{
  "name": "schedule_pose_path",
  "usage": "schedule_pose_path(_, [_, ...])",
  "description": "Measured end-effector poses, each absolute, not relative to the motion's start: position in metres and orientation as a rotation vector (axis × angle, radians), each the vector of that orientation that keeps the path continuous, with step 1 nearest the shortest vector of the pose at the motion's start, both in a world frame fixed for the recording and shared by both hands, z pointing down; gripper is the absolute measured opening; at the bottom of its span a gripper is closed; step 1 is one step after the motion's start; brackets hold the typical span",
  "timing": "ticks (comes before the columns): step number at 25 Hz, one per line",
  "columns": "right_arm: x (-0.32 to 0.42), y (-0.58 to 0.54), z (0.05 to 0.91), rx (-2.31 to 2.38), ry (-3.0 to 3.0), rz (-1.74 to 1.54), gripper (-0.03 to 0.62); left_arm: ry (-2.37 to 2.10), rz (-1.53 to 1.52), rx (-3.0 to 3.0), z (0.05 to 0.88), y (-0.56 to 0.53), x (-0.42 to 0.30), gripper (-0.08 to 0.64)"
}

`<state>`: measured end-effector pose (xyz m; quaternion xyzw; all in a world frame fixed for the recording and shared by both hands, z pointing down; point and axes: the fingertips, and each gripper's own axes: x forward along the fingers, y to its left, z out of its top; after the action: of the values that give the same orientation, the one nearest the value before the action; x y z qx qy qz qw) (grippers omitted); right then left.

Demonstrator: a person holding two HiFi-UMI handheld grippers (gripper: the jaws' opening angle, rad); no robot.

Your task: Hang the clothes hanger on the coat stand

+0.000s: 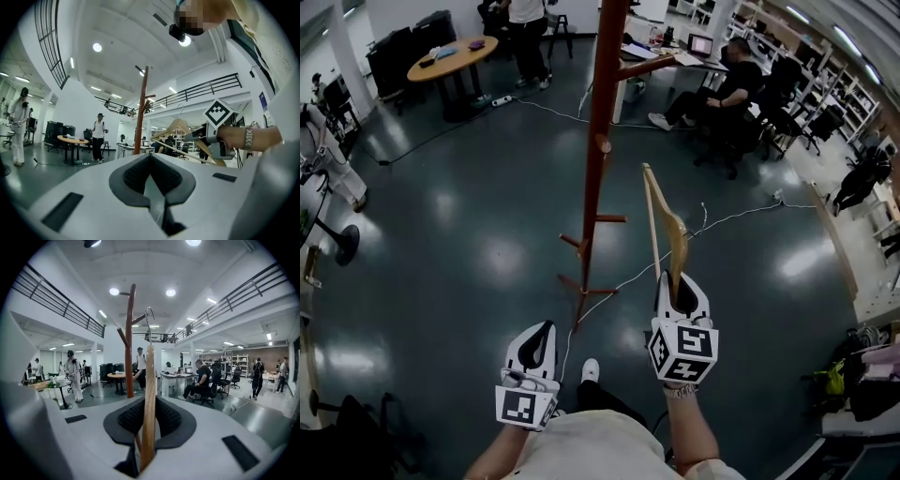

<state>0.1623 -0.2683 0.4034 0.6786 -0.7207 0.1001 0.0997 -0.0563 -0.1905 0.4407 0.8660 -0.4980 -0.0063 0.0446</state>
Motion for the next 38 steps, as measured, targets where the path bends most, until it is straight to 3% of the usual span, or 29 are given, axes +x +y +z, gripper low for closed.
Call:
schedule_pose_path(23, [0.141, -0.383, 0.271, 1.984, -2.275, 0.043, 0.066, -1.633, -0.102, 2.615, 0.395, -0.227, -0.047, 0.012])
schedule_pose_path(38, [0.118, -0.448, 0.261, 1.876, -2.349, -0.025, 0.066, -1.780, -0.113, 2.562, 0.388, -0.250, -0.050, 0.012])
